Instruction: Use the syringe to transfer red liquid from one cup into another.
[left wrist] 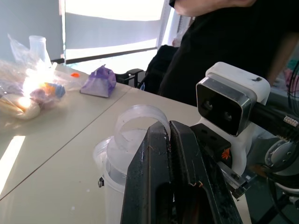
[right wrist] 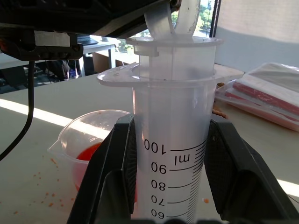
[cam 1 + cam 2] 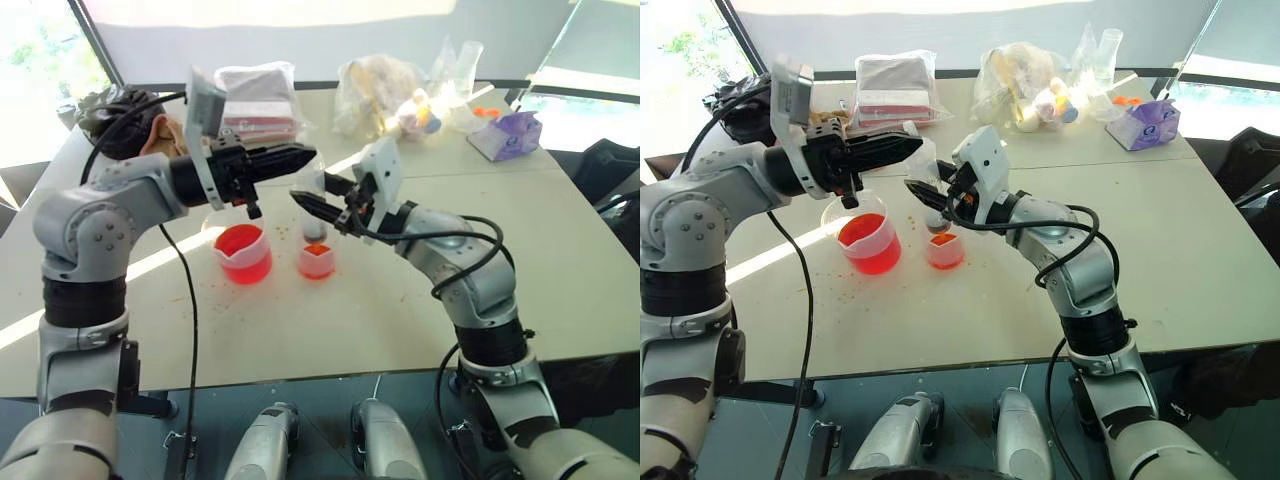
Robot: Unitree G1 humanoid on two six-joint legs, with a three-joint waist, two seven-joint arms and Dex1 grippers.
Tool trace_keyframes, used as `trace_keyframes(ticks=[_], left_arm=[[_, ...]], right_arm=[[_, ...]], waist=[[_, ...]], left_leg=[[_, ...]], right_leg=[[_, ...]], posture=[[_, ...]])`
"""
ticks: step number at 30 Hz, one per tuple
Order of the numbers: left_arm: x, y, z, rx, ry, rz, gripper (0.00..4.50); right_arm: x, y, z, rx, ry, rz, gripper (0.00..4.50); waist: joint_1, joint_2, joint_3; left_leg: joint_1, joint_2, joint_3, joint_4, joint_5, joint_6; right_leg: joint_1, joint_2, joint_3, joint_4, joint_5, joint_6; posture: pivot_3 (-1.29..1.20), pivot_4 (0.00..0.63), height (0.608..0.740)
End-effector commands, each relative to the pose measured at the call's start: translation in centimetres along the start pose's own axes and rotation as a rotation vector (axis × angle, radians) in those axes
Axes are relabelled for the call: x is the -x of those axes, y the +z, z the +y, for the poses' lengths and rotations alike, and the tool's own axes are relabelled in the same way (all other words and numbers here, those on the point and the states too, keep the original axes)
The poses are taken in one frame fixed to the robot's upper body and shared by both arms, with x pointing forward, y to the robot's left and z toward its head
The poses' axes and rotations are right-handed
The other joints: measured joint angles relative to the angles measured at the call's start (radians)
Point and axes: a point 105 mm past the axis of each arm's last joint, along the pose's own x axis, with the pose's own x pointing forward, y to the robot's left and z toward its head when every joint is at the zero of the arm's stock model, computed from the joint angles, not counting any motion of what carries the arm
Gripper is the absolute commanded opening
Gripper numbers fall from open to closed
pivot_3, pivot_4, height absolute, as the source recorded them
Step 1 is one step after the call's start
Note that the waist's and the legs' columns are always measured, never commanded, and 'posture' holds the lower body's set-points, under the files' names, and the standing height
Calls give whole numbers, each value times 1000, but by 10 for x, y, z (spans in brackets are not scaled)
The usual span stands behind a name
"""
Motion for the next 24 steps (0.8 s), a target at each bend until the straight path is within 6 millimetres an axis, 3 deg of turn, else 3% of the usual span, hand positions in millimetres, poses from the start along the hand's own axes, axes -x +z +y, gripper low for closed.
trace_keyframes(ticks=[1, 11, 17, 24], left_arm=[[-9, -19, -14, 36, -80, 67, 38], [-8, -15, -15, 41, -84, 57, 38], [-5, -4, -16, 19, -75, 27, 1700], [11, 16, -14, -17, -21, -36, 1700]], right_arm=[[3, 49, 2, 79, 8, -156, 1430], [4, 48, 4, 62, 22, -145, 1430], [5, 47, 6, 61, 28, -141, 1430], [5, 50, 7, 64, 32, -146, 1430]], waist=[[1, 0, 0], [1, 0, 0], [1, 0, 0], [-1, 0, 0]], left_leg=[[0, 0, 0, 0, 0, 0], [0, 0, 0, 0, 0, 0], [0, 0, 0, 0, 0, 0], [0, 0, 0, 0, 0, 0]], right_leg=[[0, 0, 0, 0, 0, 0], [0, 0, 0, 0, 0, 0], [0, 0, 0, 0, 0, 0], [0, 0, 0, 0, 0, 0]], posture=[[0, 150, 734], [0, 150, 734], [0, 150, 734], [0, 150, 734]])
